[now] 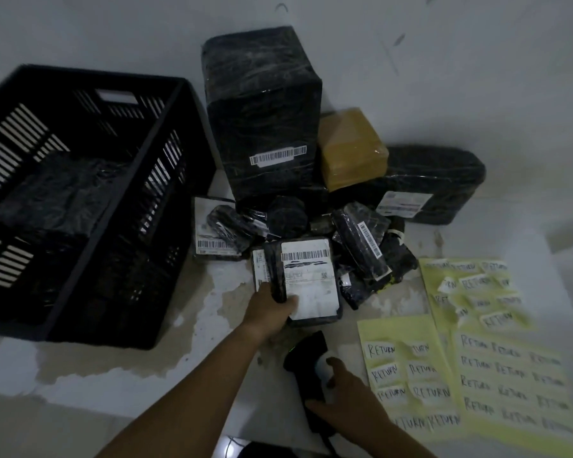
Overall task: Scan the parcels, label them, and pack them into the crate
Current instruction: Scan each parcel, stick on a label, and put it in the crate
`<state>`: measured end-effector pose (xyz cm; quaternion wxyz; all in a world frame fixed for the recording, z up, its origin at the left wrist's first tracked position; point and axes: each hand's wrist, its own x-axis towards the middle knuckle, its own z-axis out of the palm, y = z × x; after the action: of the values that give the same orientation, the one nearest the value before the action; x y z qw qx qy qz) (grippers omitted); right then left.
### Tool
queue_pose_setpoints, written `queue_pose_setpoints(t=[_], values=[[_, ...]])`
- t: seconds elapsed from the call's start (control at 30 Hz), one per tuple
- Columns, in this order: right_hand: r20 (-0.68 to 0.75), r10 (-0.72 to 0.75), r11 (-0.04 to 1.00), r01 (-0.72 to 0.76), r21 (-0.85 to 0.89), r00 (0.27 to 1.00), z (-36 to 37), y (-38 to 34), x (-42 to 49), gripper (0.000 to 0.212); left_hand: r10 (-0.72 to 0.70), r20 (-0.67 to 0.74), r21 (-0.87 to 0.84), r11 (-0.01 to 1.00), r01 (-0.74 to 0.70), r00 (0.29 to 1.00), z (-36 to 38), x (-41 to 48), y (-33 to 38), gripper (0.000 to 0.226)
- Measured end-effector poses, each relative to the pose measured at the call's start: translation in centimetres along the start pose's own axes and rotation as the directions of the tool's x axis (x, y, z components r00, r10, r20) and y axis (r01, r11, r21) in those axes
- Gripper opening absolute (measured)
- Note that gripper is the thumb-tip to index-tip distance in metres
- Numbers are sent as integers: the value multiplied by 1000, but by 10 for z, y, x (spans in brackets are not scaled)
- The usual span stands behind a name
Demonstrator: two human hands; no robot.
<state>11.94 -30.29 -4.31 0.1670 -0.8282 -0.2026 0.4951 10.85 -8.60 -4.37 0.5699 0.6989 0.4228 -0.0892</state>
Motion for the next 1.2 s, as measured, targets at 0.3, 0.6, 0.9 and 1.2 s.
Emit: queue_pose_setpoints(t=[0.3,0.6,0.9,1.2], values=[[14,-46,999,46,19,999,17,-7,7,95,-12,65,3,1000,12,998,-17,-11,-16,32],[-52,-87,974,96,204,995,-6,3,-48,43,36,270,-161,987,9,962,-28,-38,-19,22],[-318,-24,844,190,501,948,-15,-10,-101,17,15,221,-150,988,18,975,-40,-78,-75,33],[-363,-216,782,383,492,906,-13,-46,-141,13,83,90,-94,993,-74,993,-2,-90,-108,36]])
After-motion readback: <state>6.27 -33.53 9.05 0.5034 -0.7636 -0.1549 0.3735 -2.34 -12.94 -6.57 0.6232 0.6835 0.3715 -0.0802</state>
